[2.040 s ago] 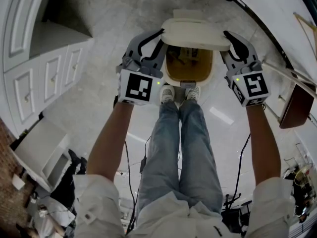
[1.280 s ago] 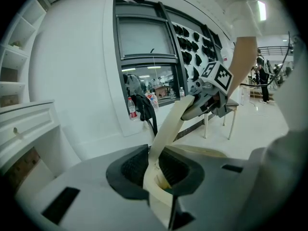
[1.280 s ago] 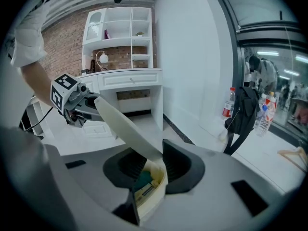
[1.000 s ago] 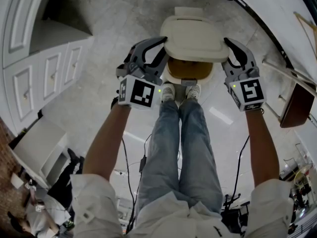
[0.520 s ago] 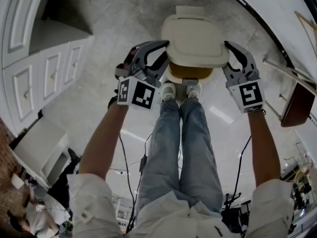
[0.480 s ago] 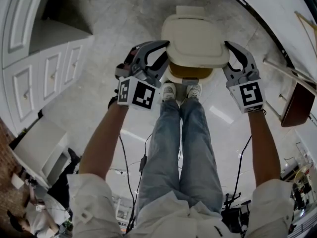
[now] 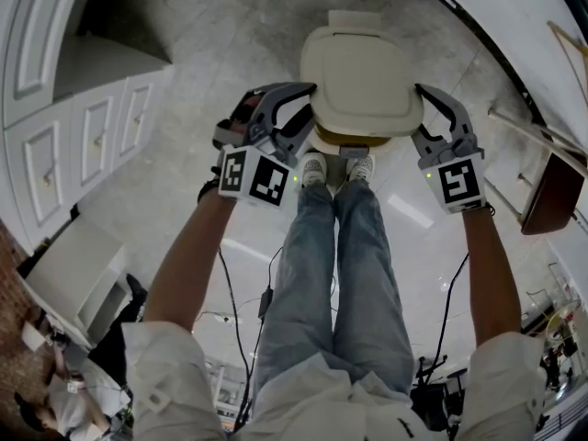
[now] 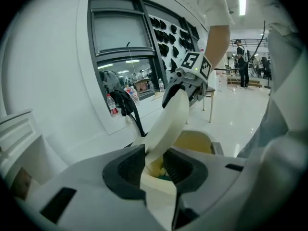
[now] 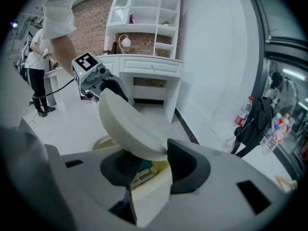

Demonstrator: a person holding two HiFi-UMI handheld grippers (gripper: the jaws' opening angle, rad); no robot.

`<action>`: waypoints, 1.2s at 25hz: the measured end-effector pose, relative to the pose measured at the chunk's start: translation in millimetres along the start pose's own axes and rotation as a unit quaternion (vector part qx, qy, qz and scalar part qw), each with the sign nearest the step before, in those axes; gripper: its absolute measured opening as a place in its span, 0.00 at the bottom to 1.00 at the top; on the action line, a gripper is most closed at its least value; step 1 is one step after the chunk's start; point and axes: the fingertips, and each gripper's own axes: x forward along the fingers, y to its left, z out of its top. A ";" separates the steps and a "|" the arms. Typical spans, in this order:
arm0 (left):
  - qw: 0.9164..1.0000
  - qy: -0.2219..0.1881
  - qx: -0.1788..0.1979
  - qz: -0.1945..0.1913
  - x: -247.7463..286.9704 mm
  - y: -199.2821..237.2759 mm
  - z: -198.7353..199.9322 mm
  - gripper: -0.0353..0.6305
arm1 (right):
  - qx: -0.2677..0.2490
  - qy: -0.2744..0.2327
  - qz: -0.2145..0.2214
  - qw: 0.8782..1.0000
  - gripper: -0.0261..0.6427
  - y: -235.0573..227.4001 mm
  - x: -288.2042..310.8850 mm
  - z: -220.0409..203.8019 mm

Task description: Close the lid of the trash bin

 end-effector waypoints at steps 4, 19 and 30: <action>1.000 0.005 0.005 -0.014 0.8 -4.3 -2.7 0.25 | -0.014 0.006 0.005 1.000 0.30 3.1 0.2 -3.5; 0.996 0.038 0.052 -0.067 5.8 -27.8 -21.3 0.30 | -0.096 0.056 0.047 0.993 0.37 23.7 4.2 -27.1; 0.989 0.064 0.084 -0.103 10.9 -42.8 -34.6 0.35 | -0.122 0.072 0.080 0.987 0.45 34.9 6.7 -40.7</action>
